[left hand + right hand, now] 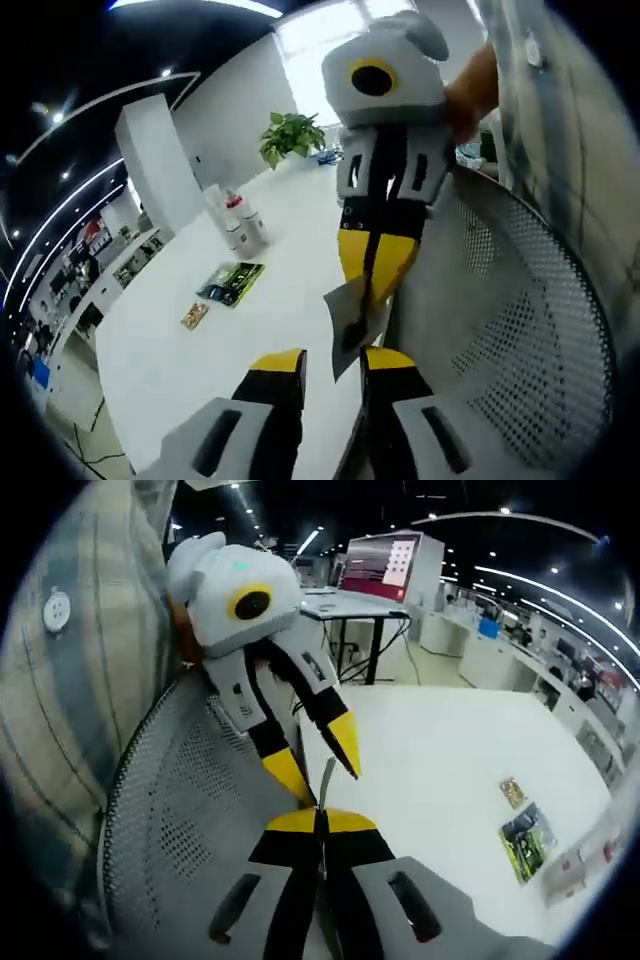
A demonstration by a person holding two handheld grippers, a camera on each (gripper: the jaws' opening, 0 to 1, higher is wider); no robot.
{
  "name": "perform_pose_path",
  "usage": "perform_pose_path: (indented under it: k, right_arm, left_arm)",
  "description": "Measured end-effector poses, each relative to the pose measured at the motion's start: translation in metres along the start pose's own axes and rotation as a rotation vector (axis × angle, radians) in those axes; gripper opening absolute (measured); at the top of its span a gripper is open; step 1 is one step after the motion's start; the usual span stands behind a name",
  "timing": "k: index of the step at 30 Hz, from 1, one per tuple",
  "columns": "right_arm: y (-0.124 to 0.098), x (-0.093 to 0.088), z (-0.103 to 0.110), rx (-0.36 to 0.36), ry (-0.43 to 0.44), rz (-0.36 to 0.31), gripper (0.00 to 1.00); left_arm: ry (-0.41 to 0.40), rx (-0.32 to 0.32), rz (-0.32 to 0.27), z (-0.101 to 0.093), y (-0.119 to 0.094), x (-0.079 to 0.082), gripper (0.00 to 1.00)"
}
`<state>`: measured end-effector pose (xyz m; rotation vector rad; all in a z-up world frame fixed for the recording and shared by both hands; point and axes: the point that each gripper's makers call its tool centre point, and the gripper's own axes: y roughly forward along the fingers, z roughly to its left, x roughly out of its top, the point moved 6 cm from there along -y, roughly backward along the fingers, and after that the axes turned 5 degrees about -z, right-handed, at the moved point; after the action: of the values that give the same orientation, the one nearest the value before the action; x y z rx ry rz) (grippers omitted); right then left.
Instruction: Arrange the skincare products in the storage area until every visible bottle or jar stands upright without overlapping.
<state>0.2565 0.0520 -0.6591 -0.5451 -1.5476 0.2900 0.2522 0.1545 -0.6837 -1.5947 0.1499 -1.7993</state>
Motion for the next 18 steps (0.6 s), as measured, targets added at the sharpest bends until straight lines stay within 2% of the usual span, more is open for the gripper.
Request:
perform_pose_path:
  k: [3,5,7,8,10,11,12,13,14,16,17,18]
  right_arm:
    - [0.000,0.007,0.002,0.012,0.005,-0.015,0.00]
    - [0.001,0.006,0.003,0.011,0.023,-0.016,0.01]
    - [0.001,0.005,0.002,0.003,0.094,-0.036,0.02]
    - [0.001,0.004,0.001,-0.001,0.170,-0.047,0.03]
    - [0.000,0.004,-0.002,-0.025,0.226,-0.074,0.05]
    - [0.000,0.004,-0.004,-0.043,0.272,-0.093,0.08]
    - [0.001,0.003,-0.007,-0.057,0.308,-0.106,0.13]
    - [0.001,0.000,-0.011,-0.081,0.348,-0.094,0.20]
    - [0.002,-0.003,-0.014,-0.094,0.353,-0.076,0.27]
    - [0.004,-0.004,-0.017,-0.084,0.385,-0.073,0.26]
    - [0.005,-0.001,-0.017,-0.076,0.410,-0.098,0.24]
    - [0.004,-0.001,-0.019,-0.086,0.421,-0.108,0.24]
  left_arm:
    - [-0.020,-0.056,-0.020,-0.008,-0.001,0.003,0.09]
    - [-0.020,-0.046,-0.018,-0.007,-0.003,0.002,0.02]
    - [-0.055,-0.044,-0.019,-0.006,-0.004,0.002,0.00]
    - [-0.118,-0.045,-0.018,-0.006,-0.004,0.002,0.00]
    - [-0.203,-0.057,-0.028,-0.003,-0.004,0.002,0.00]
    - [-0.269,-0.059,-0.033,-0.001,-0.005,0.003,0.00]
    - [-0.302,-0.059,-0.057,0.001,-0.006,0.005,0.00]
    - [-0.340,-0.075,-0.103,0.002,-0.008,0.010,0.00]
    - [-0.366,-0.075,-0.116,0.003,-0.009,0.011,0.00]
    - [-0.452,-0.078,-0.120,0.007,-0.013,0.010,0.00]
    - [-0.516,-0.083,-0.121,0.009,-0.014,0.009,0.00]
    - [-0.544,-0.082,-0.128,0.010,-0.015,0.009,0.00]
